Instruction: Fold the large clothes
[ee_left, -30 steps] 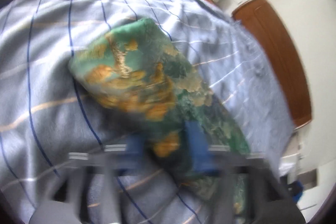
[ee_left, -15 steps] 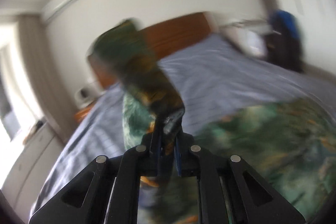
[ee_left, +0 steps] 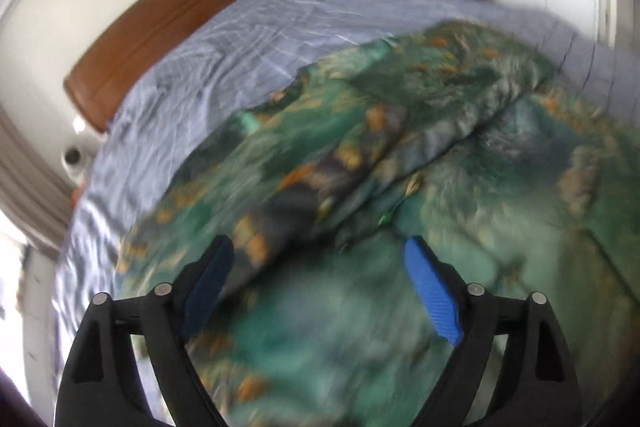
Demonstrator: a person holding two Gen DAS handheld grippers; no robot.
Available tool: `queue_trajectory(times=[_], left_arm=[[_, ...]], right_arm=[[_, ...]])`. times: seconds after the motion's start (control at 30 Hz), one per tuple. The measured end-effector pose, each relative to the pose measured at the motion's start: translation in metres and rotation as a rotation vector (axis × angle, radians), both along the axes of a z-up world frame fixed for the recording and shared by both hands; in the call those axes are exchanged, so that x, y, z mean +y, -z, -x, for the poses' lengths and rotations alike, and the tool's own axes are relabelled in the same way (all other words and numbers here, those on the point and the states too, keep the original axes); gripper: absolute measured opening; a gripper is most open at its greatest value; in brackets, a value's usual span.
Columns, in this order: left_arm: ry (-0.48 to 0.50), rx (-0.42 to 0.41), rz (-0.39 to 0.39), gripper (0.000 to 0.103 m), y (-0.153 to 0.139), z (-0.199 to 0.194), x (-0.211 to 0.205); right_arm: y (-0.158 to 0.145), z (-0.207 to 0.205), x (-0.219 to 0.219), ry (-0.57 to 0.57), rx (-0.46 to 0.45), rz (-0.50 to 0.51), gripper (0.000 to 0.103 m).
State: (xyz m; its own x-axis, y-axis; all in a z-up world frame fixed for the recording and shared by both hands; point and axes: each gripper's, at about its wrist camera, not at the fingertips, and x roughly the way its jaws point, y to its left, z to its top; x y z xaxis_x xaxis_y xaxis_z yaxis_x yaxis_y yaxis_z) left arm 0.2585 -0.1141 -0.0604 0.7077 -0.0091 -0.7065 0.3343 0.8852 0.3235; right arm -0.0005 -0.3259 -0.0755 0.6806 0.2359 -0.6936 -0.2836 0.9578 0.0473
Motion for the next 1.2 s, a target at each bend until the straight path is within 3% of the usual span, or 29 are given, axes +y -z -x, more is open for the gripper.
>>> queue_trajectory(times=[0.1,0.17,0.27,0.33,0.37,0.43,0.5,0.63,0.77,0.9,1.03,1.1,1.2], left_arm=[[-0.121,-0.022,0.102,0.094,-0.027,-0.004,0.050],[-0.275,-0.072,0.154,0.094,-0.038,-0.021,0.095],[-0.462,-0.087,0.187,0.092,-0.022,-0.045,0.146],[-0.527,0.003,0.151,0.090,0.012,-0.064,0.164],[-0.529,0.087,0.116,0.088,0.038,-0.073,0.166],[-0.498,0.153,0.046,0.085,0.066,-0.074,0.158],[-0.489,0.098,0.023,0.085,0.056,-0.066,0.147],[-0.399,-0.023,0.148,0.092,-0.003,-0.050,0.109],[-0.284,-0.037,0.190,0.094,-0.028,-0.066,0.053],[-0.258,0.002,0.198,0.094,-0.008,-0.094,0.008],[-0.266,0.155,0.099,0.094,0.053,-0.117,-0.030],[-0.265,0.105,0.085,0.093,0.050,-0.113,-0.037],[-0.236,0.073,0.211,0.094,0.020,-0.113,-0.032]], right_arm=[[0.003,-0.010,-0.006,0.027,0.009,-0.016,0.102],[0.003,-0.017,-0.004,0.024,0.014,-0.027,0.102],[-0.001,-0.022,0.007,-0.008,0.006,-0.024,0.102],[-0.002,-0.021,0.014,-0.029,0.002,-0.020,0.102],[-0.002,-0.019,0.016,-0.037,0.002,-0.019,0.102],[-0.001,-0.016,0.019,-0.041,0.011,-0.018,0.102],[0.003,-0.016,0.018,-0.037,0.028,-0.017,0.102],[0.005,-0.015,0.010,-0.017,0.027,-0.021,0.102],[0.003,-0.017,0.013,-0.027,0.012,-0.027,0.102],[0.002,-0.015,0.016,-0.033,0.006,-0.044,0.102],[0.007,-0.009,0.015,-0.031,0.030,-0.049,0.102],[0.009,-0.007,0.012,-0.027,0.039,-0.054,0.102],[0.008,-0.004,0.008,-0.018,0.032,-0.054,0.102]])
